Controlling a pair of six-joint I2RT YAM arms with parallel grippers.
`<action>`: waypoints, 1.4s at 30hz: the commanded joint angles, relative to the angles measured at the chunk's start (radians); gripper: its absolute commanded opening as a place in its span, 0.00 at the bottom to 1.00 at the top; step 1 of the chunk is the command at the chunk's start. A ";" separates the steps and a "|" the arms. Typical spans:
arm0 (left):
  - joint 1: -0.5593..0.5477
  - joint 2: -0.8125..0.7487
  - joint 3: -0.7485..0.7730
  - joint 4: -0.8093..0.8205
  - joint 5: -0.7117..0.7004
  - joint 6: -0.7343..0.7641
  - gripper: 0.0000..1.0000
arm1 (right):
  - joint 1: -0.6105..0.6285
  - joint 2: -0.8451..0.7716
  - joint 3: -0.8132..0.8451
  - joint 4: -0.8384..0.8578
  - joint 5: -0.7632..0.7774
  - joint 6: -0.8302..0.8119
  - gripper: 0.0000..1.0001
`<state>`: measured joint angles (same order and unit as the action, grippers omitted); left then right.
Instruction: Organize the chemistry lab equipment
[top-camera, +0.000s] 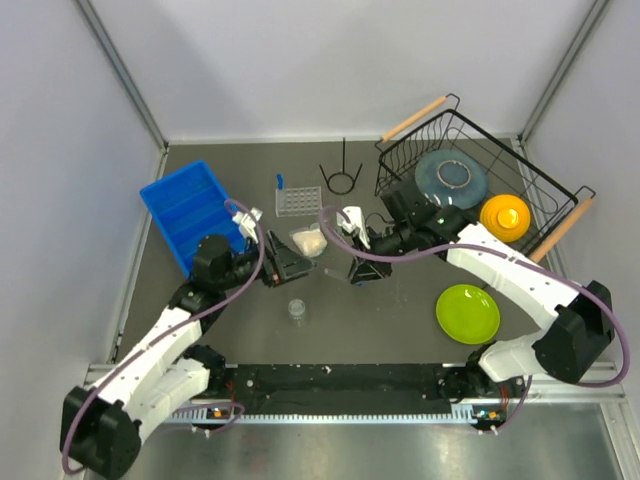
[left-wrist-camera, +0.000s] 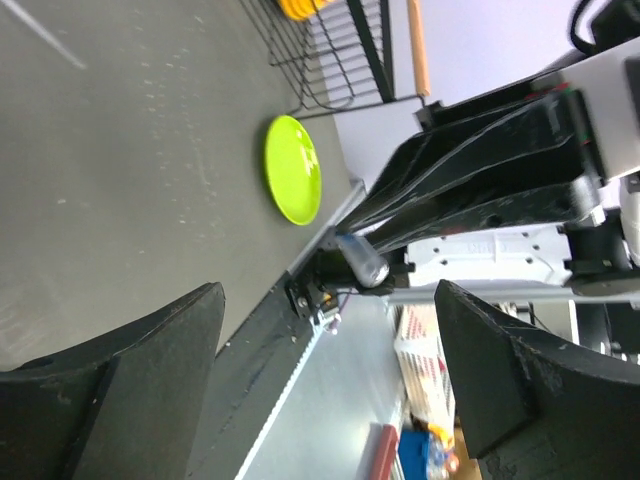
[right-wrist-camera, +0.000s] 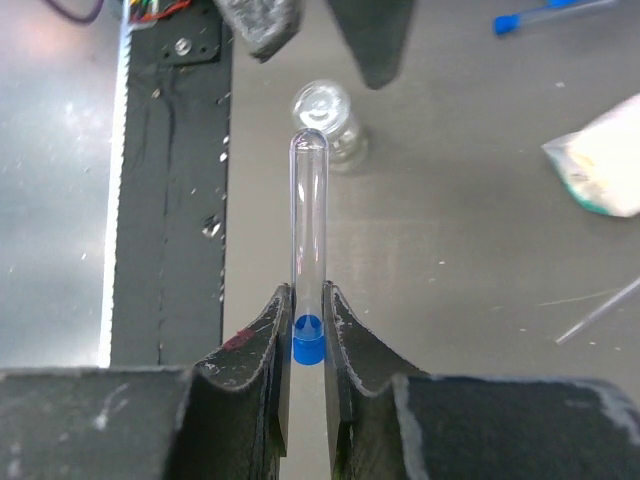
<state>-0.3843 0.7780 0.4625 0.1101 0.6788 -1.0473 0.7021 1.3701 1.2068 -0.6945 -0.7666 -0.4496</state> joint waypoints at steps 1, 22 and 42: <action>-0.048 0.108 0.105 0.138 0.106 0.000 0.91 | 0.000 -0.008 0.036 -0.178 -0.108 -0.234 0.09; -0.248 0.558 0.473 -0.429 0.301 0.481 0.59 | 0.169 -0.049 0.057 -0.273 0.155 -0.454 0.11; -0.297 0.670 0.553 -0.543 0.392 0.619 0.32 | 0.203 -0.051 0.030 -0.278 0.170 -0.480 0.12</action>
<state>-0.6754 1.4429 0.9730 -0.4068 1.0370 -0.4767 0.8886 1.3411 1.2247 -0.9733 -0.5919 -0.9073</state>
